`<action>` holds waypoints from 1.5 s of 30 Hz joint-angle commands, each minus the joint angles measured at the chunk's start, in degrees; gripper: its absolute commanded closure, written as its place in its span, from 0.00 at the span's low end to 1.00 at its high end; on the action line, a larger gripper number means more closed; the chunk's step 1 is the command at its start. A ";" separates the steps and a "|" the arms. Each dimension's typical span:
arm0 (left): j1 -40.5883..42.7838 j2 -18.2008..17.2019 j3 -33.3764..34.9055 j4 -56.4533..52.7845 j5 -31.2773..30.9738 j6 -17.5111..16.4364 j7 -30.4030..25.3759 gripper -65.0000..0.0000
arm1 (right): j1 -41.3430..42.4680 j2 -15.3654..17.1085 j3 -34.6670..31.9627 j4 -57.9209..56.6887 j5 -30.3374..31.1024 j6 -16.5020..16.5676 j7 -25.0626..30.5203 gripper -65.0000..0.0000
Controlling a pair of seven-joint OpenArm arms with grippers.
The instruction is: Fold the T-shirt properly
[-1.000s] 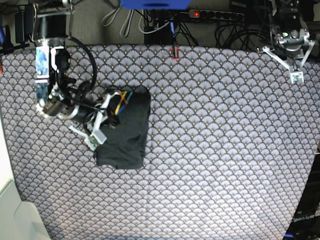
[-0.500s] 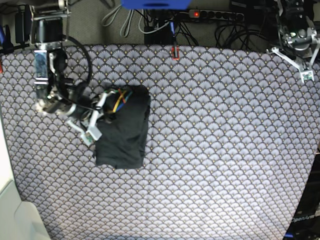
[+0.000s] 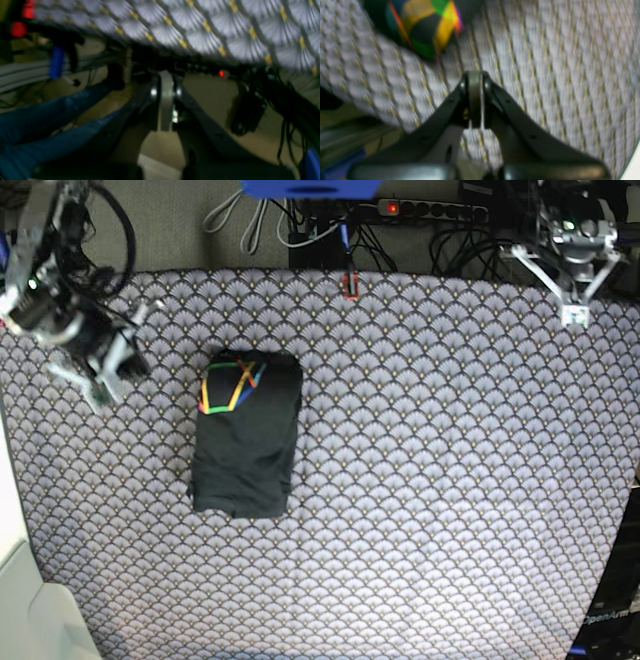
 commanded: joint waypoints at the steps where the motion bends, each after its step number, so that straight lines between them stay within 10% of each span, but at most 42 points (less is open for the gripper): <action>1: 0.32 0.31 1.10 0.67 0.20 -0.58 -0.67 1.00 | -0.77 0.73 2.01 1.08 0.80 -0.05 1.40 1.00; 10: 3.48 1.10 13.06 -9.62 0.82 -1.02 -8.67 1.00 | -10.26 0.73 16.25 0.64 -0.34 -0.05 0.88 1.00; 18: 2.87 0.66 15.61 -27.55 0.29 -1.02 -18.69 1.00 | -13.51 -0.85 21.26 -7.62 -15.02 -0.05 2.28 1.00; 45: -22.71 -3.12 16.05 -92.52 0.82 -1.02 -49.55 1.00 | -0.41 -1.20 24.34 -70.30 -26.45 -0.05 38.86 1.00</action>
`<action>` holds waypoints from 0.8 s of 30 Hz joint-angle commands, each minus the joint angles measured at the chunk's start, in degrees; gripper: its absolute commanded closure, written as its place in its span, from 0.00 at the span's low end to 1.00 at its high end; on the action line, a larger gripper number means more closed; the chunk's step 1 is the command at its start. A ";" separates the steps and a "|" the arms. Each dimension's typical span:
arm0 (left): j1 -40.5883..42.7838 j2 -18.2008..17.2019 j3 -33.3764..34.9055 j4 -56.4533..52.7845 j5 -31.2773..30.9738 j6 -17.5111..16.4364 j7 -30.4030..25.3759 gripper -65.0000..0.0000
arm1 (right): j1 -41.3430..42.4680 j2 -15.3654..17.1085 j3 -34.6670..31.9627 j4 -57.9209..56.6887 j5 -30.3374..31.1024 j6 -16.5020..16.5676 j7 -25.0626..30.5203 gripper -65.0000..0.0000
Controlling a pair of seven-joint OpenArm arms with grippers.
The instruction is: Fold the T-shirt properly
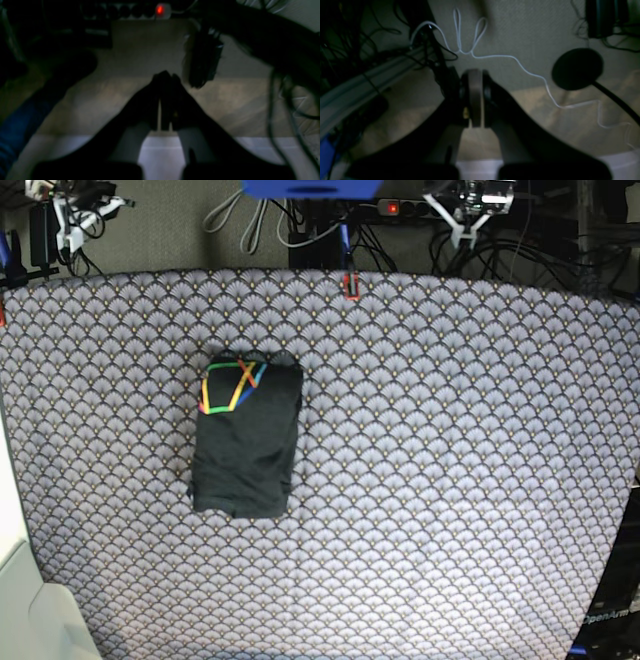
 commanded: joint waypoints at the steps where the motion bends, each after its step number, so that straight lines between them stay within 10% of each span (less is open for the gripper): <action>1: -0.60 -0.54 -0.15 -1.89 0.03 0.00 -1.62 1.00 | 0.79 0.83 0.23 -1.40 -1.23 0.32 1.95 1.00; 11: -5.43 -1.51 4.16 -10.42 -0.50 0.88 -7.87 1.00 | 6.16 -0.93 0.23 -21.97 -16.27 0.32 24.37 1.00; 16: -5.96 -0.98 4.07 -10.60 -0.58 15.21 -8.22 1.00 | 6.07 -3.39 0.23 -22.32 -23.48 -14.49 27.09 1.00; 24: -6.14 -0.28 4.07 -10.68 -1.46 16.62 -11.56 1.00 | 9.67 -3.66 0.05 -31.20 -23.65 -30.23 31.58 1.00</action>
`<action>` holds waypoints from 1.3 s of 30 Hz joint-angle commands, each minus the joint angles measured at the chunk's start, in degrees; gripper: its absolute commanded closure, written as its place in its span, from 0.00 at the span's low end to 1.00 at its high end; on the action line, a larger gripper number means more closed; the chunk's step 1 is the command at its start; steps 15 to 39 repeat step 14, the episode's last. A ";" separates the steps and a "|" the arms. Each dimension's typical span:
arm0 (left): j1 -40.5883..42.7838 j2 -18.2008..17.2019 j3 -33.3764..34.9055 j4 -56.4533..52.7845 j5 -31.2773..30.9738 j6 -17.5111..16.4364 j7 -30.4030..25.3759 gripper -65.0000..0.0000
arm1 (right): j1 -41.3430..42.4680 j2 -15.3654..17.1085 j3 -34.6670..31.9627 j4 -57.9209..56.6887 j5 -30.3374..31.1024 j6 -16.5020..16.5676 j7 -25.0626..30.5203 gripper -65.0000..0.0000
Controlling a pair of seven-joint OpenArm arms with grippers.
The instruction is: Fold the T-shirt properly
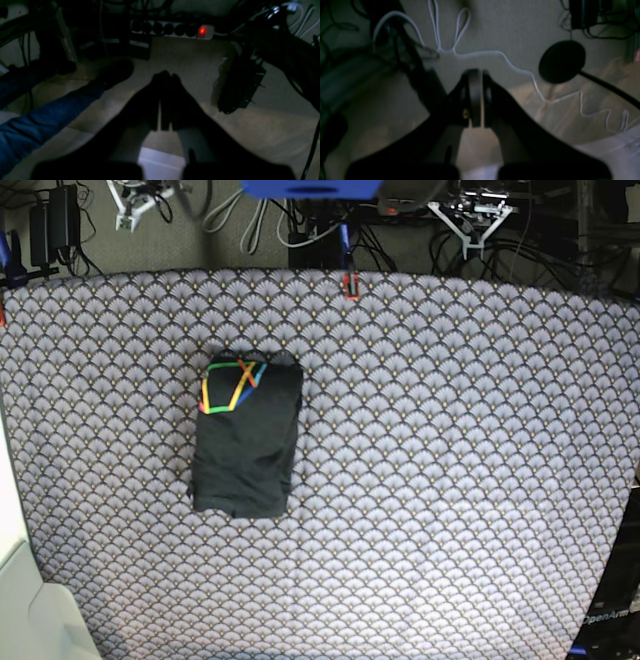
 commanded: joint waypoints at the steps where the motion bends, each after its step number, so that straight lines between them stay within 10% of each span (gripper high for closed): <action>1: 0.18 -0.89 -0.06 0.05 -1.38 0.55 -0.04 1.00 | -0.60 0.78 -0.56 -0.67 0.26 -3.01 1.62 1.00; 6: 0.09 -0.89 0.21 0.05 -4.28 0.55 -0.04 1.00 | -0.86 0.43 -7.15 -1.11 0.26 -15.06 3.73 1.00; 14: -1.31 -0.01 -0.06 -0.57 -4.81 0.73 -0.22 1.00 | -1.04 0.43 -8.74 -1.02 0.26 -24.46 3.99 1.00; 39: -1.31 -0.01 -0.06 -0.57 -4.81 0.73 -0.22 1.00 | -1.04 0.43 -8.74 -1.02 0.26 -24.46 3.99 1.00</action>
